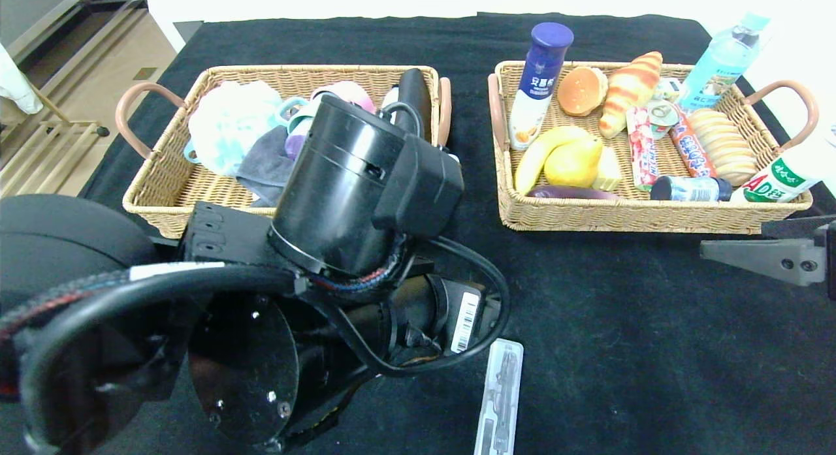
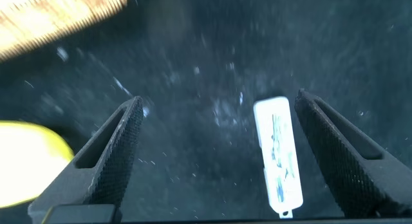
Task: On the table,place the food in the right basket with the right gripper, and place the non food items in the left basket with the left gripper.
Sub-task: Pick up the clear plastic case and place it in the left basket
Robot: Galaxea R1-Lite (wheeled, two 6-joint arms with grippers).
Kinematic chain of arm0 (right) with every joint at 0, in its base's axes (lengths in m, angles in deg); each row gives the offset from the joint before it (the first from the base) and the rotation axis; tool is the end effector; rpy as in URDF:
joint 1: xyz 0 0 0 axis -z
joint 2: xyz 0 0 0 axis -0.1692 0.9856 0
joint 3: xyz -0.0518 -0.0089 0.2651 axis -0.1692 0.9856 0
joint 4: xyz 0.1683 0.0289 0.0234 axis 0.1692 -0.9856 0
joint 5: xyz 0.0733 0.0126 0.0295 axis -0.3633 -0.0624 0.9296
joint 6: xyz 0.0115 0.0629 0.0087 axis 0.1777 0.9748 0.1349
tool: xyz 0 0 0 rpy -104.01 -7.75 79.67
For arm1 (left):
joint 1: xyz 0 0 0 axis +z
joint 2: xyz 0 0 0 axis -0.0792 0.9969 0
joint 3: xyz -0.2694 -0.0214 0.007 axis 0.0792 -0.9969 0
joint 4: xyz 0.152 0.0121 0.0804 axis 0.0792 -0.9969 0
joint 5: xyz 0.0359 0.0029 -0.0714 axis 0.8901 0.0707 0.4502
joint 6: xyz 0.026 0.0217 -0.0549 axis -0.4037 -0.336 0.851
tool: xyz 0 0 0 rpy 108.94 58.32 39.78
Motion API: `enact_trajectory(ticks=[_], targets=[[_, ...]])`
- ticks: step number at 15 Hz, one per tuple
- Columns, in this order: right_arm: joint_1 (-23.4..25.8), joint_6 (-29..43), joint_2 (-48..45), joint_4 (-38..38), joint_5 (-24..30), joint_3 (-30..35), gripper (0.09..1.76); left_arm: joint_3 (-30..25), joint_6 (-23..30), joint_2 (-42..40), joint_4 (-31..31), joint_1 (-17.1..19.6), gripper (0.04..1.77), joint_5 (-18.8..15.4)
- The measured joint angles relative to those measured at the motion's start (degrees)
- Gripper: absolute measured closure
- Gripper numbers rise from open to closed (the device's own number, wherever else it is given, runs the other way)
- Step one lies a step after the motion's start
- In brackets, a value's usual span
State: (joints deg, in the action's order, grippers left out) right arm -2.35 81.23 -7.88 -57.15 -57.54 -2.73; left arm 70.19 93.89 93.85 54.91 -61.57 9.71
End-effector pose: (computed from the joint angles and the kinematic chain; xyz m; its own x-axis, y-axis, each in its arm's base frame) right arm 0.1980 0.0550 0.2494 0.8306 0.3731 -0.4134 -0.3926 0.9188 0.0404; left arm 0.1955 -0.2468 0.2089 0.7953 -0.3820 -0.4707 0.4334 0.9012 0.0008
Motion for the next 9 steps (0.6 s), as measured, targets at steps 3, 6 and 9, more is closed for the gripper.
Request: enact_trajectory(ticks=[3, 6, 9], targets=[[0.0, 0.0, 0.3, 0.0, -0.1, 0.0, 0.14, -2.0, 1.4, 0.9, 0.1, -2.9, 0.10, 2.8], [0.3, 0.0, 0.4, 0.0, 0.0, 0.0, 0.14, -4.2, 2.4, 2.5, 2.5, -5.9, 0.10, 5.0], [0.3, 0.0, 0.4, 0.1, 0.0, 0.0, 0.14, -7.1, 2.6, 4.4, 7.9, -7.8, 0.09, 7.0]])
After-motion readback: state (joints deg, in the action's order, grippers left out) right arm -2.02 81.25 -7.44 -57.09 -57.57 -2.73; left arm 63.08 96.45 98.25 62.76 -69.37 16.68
